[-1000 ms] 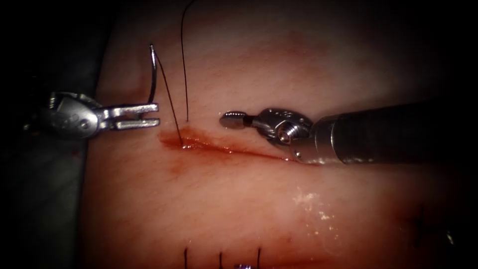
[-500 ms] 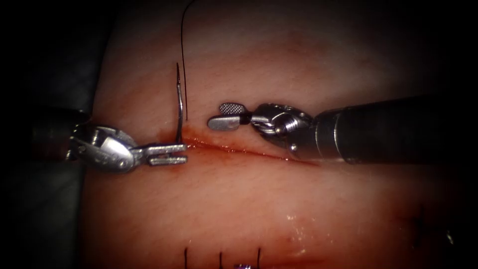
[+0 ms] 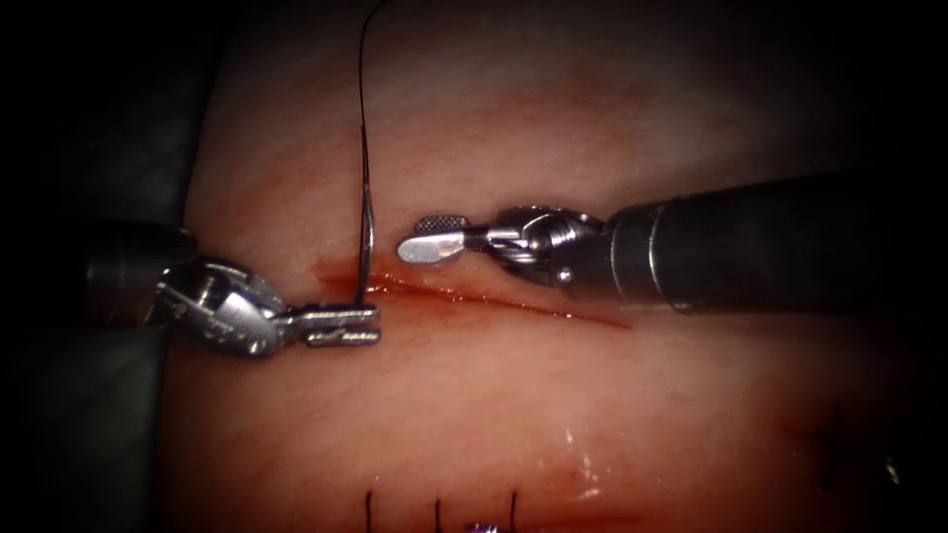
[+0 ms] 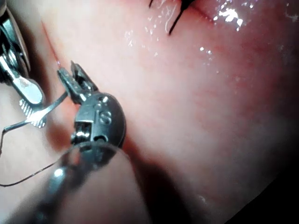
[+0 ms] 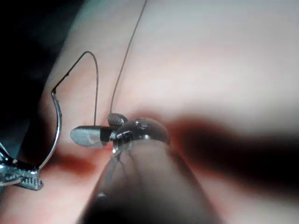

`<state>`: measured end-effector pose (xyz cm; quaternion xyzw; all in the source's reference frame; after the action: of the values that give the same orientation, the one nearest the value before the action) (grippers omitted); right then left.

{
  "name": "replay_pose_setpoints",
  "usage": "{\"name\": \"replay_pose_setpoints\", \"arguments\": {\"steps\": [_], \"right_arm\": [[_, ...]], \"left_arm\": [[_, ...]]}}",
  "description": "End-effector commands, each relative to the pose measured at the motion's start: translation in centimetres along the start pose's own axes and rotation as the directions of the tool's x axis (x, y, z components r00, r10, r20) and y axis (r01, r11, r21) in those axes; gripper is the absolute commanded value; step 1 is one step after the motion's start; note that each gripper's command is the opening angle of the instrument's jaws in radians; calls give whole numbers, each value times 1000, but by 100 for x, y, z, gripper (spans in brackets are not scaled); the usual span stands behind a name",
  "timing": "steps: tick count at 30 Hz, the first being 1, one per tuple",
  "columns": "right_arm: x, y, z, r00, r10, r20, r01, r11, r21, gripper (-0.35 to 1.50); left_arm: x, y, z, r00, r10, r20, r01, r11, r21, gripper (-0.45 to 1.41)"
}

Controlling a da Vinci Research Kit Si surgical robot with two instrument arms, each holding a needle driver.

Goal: Wound Closure
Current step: Hand the needle back to the right tool.

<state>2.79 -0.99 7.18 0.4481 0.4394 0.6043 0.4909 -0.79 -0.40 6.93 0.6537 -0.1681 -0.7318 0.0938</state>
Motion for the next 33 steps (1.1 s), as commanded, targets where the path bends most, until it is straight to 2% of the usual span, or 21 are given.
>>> {"name": "replay_pose_setpoints", "arguments": {"steps": [1,9,19,30,33], "right_arm": [[-3,0,11,1000,5,4,-5,1000,13,133],[-6,-10,19,1000,16,2,-16,998,58,133],[-9,-16,30,1000,29,-5,-29,997,69,135],[-8,-17,41,999,30,-23,-29,997,71,119],[-9,-19,44,999,42,-20,-40,996,74,108]], "left_arm": [[-5,3,6,1000,-2,-1,2,1000,0,-45],[-12,4,6,1000,18,-5,-18,1000,-2,-45],[-11,5,7,1000,31,-3,-31,1000,-1,-45],[-4,7,9,998,55,1,-55,998,-4,-45],[-4,8,11,998,61,4,-61,998,-12,-45]]}}
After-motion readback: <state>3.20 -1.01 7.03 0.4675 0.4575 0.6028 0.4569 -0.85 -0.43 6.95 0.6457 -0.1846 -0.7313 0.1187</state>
